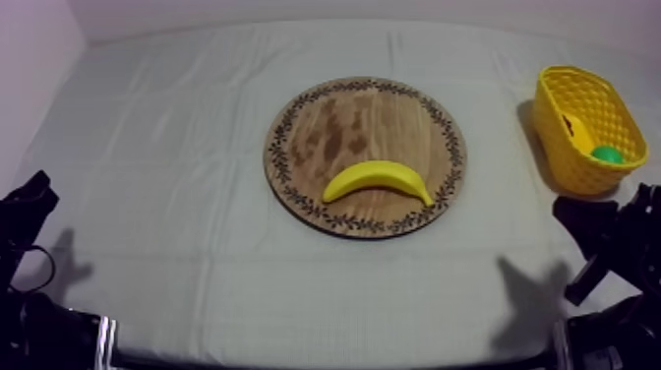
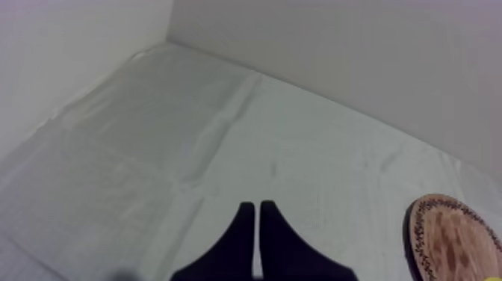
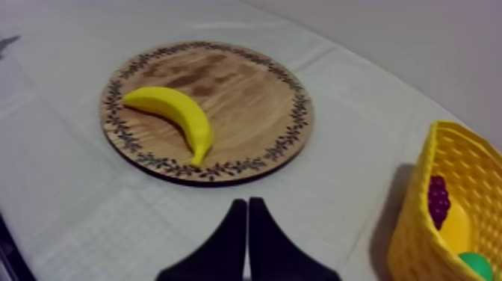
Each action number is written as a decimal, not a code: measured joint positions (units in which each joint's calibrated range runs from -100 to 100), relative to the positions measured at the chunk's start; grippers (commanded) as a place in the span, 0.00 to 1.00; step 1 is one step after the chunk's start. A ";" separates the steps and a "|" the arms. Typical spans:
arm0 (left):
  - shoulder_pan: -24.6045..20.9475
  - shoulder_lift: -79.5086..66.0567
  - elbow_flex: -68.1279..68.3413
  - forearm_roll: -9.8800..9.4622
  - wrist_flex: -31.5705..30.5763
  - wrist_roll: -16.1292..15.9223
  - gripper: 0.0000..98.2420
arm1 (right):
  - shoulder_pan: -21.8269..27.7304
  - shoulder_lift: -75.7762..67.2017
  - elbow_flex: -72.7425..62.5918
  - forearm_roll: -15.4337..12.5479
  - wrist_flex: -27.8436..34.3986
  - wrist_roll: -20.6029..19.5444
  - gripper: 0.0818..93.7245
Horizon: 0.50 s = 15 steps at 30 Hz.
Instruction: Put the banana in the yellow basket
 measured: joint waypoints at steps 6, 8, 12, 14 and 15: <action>0.00 0.00 0.00 0.00 0.00 0.00 0.00 | -3.25 1.00 -0.66 0.00 -0.54 0.90 0.01; 0.00 0.00 0.00 0.00 0.00 0.00 0.00 | -4.36 2.99 -1.44 0.80 -0.02 1.07 0.01; 0.00 0.00 0.00 0.00 0.00 0.00 0.00 | -6.34 9.04 -6.38 3.93 1.91 -0.59 0.01; 0.00 0.00 0.00 0.00 0.00 0.00 0.00 | -7.55 13.42 -10.44 5.71 3.98 -2.00 0.01; 0.00 0.00 0.00 0.00 0.00 0.00 0.00 | -8.06 15.27 -12.32 6.30 4.98 -2.54 0.01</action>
